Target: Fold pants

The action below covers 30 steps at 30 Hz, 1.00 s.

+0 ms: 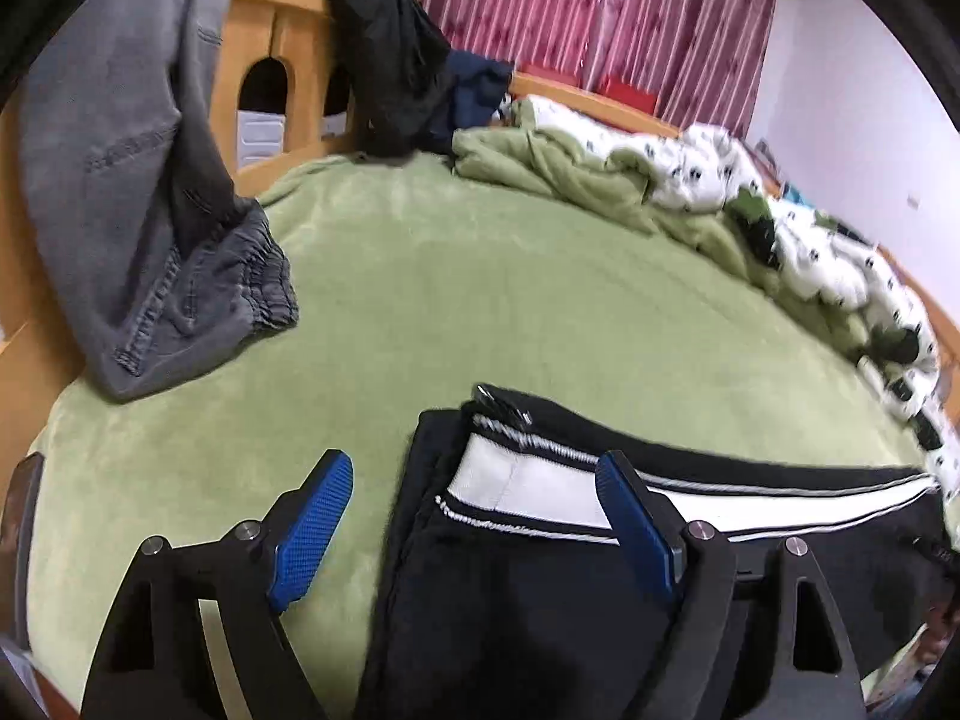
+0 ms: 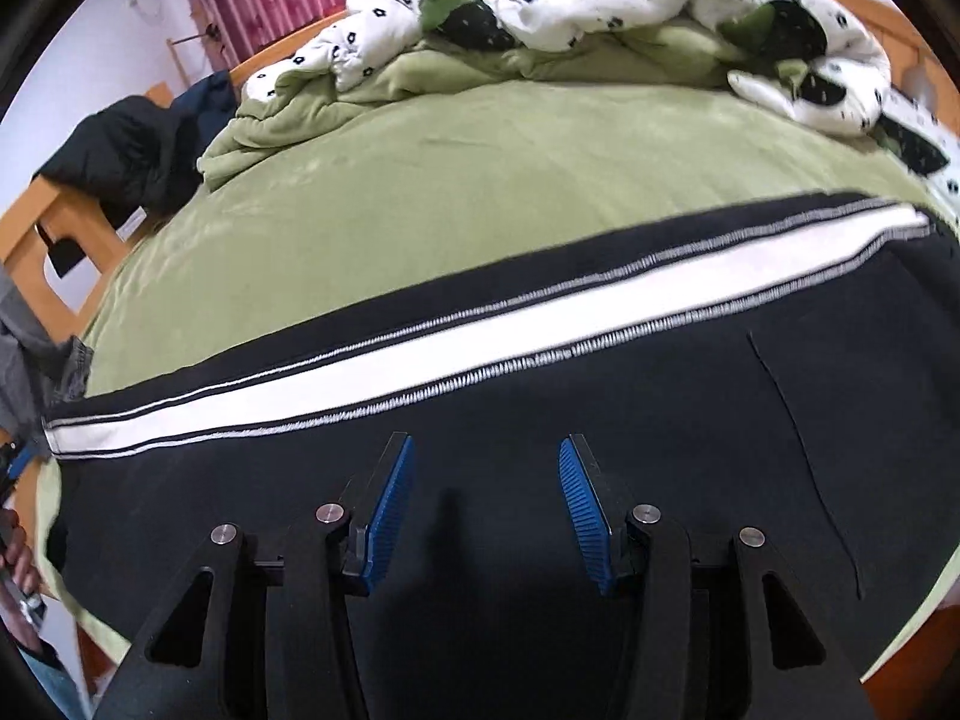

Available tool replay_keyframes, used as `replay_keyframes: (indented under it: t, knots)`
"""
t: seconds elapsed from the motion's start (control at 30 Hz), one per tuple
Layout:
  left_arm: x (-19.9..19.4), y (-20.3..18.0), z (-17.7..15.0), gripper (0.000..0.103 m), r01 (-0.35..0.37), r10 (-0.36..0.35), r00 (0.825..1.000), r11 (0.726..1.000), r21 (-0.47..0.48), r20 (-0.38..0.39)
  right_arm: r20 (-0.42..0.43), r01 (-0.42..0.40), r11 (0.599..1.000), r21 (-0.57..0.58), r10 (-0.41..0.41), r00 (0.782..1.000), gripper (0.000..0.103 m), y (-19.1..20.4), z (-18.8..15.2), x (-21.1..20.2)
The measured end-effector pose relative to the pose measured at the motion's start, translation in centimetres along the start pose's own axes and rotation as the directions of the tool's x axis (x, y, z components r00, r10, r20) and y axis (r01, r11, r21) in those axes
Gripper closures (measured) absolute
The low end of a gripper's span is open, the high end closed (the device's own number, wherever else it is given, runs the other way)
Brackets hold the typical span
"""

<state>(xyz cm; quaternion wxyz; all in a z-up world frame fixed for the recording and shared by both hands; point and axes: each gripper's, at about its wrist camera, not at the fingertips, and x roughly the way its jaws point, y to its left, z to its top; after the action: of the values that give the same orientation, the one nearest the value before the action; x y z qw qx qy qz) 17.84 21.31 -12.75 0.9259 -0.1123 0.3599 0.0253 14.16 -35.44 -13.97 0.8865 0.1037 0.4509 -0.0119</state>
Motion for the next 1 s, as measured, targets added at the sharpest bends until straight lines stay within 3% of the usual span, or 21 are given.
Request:
replay_keyframes:
  t: [0.1,0.2,0.27,0.33,0.4,0.47,0.5,0.57,0.67,0.7,0.73,0.77,0.8,0.9,1.0]
  knots:
    - [4.1,0.2,0.5,0.022,-0.052,0.051,0.995,0.999,-0.002,-0.09,-0.003,0.016,1.0,-0.019,-0.016,1.0,0.053,0.4,0.1,0.9]
    - [8.1,1.6,1.0,0.026,-0.004,-0.017,0.978,0.995,-0.102,-0.21,-0.024,0.011,1.0,-0.01,-0.011,1.0,0.053,0.4,0.3,1.9]
    - [10.0,2.0,1.1,0.051,0.056,-0.101,0.958,0.984,-0.172,-0.269,-0.031,0.016,1.0,-0.009,-0.017,0.999,0.053,0.4,0.4,2.5]
    - [10.8,1.7,1.6,0.079,0.031,-0.071,0.956,0.989,-0.144,-0.283,-0.038,0.025,1.0,-0.016,-0.025,0.999,0.053,0.3,0.5,3.2]
    - [8.9,1.6,2.4,0.084,0.082,-0.111,0.973,0.986,-0.144,-0.203,-0.049,0.031,0.999,-0.02,-0.032,0.998,0.053,0.2,0.6,3.7]
    - [6.7,1.6,2.9,0.084,0.113,-0.127,0.985,0.987,-0.116,-0.115,-0.043,0.019,1.0,-0.01,-0.02,0.999,0.053,-0.1,0.8,3.5]
    - [7.3,1.3,2.6,0.084,0.068,-0.08,0.987,0.994,-0.087,-0.137,-0.03,0.01,1.0,-0.005,-0.01,1.0,0.053,-0.3,0.9,3.0]
    - [9.8,1.2,1.2,0.082,0.001,-0.025,0.971,0.995,-0.102,-0.237,0.006,-0.008,1.0,0.003,0.008,1.0,0.053,-0.9,1.1,1.9]
    - [8.9,0.4,0.5,0.064,-0.072,0.054,0.979,0.994,-0.083,-0.198,0.037,-0.012,1.0,0.013,0.011,0.999,0.053,-2.9,1.3,-0.2]
    - [8.1,-0.2,0.5,0.049,-0.117,0.104,0.978,0.991,-0.059,-0.181,0.053,0.002,1.0,0.013,-0.002,0.999,0.052,-3.9,1.4,-1.2]
    - [7.4,-0.9,0.4,0.04,-0.168,0.161,0.974,0.985,-0.033,-0.162,0.068,0.019,1.0,0.015,-0.019,0.997,0.05,-4.7,1.3,-2.0]
    - [6.7,-1.6,0.2,0.04,-0.194,0.191,0.971,0.981,-0.008,-0.147,0.101,0.057,0.998,0.029,-0.06,0.993,0.045,-6.7,1.3,-3.5]
    - [6.1,-2.3,0.1,0.04,-0.199,0.199,0.97,0.98,0.014,-0.143,0.123,0.081,0.996,0.046,-0.086,0.989,0.039,-8.1,1.3,-4.6]
    - [4.2,-4.7,-0.5,0.04,-0.214,0.22,0.967,0.975,0.056,-0.132,0.191,0.194,0.972,0.129,-0.217,0.957,0.035,-14.3,0.7,-7.9]
    - [1.7,-6.0,-0.7,0.04,-0.193,0.192,0.974,0.981,0.009,-0.116,0.205,0.281,0.928,0.245,-0.333,0.92,0.032,-21.4,-0.2,-10.1]
